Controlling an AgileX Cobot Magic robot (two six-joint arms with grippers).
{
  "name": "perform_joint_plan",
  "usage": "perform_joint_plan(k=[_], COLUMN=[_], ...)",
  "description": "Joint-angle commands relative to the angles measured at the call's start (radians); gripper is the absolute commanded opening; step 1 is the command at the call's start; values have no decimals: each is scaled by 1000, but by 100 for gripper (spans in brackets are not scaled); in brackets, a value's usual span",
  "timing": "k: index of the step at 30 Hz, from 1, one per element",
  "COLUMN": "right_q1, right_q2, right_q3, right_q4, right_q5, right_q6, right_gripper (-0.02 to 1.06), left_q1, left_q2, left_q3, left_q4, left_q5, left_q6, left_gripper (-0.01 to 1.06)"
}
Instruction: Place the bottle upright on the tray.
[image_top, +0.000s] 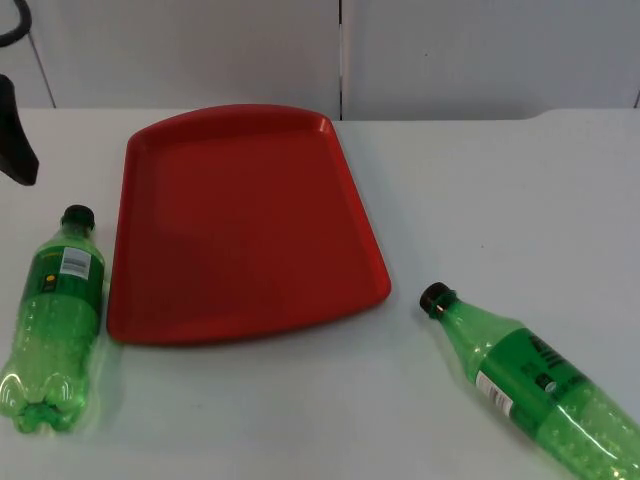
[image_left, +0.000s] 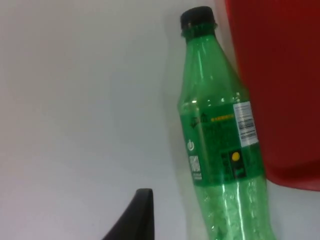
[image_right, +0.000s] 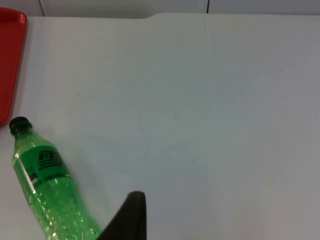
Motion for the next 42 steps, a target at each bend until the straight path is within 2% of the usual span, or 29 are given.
perform_joint_plan(k=[1, 13, 20, 24, 31, 36, 42], right_q1=[5, 5, 5, 5, 5, 5, 5], right_q2=[-3, -3, -3, -3, -3, -3, -3], right_q3=[2, 2, 2, 2, 2, 2, 2], right_q4=[4, 4, 4, 4, 4, 4, 4], right_q5=[-6, -6, -6, -6, -6, -6, -6], right_q6=[-4, -4, -4, -4, -4, -4, -4], right_gripper=[105, 105, 105, 105, 105, 105, 105], left_q1=[3, -5, -55, -55, -56, -56, -56], left_q2=[43, 223, 302, 354, 429, 493, 526], left_q3=[-27, -49, -58, -89, -144, -195, -210], left_q4=[-31, -66, -67, -67, -70, -61, -61], left_q5=[-3, -53, -146, -121, -128, -93, -133], left_q6=[18, 25, -4, -4, -8, -8, -8], left_gripper=[105, 105, 105, 105, 105, 105, 105])
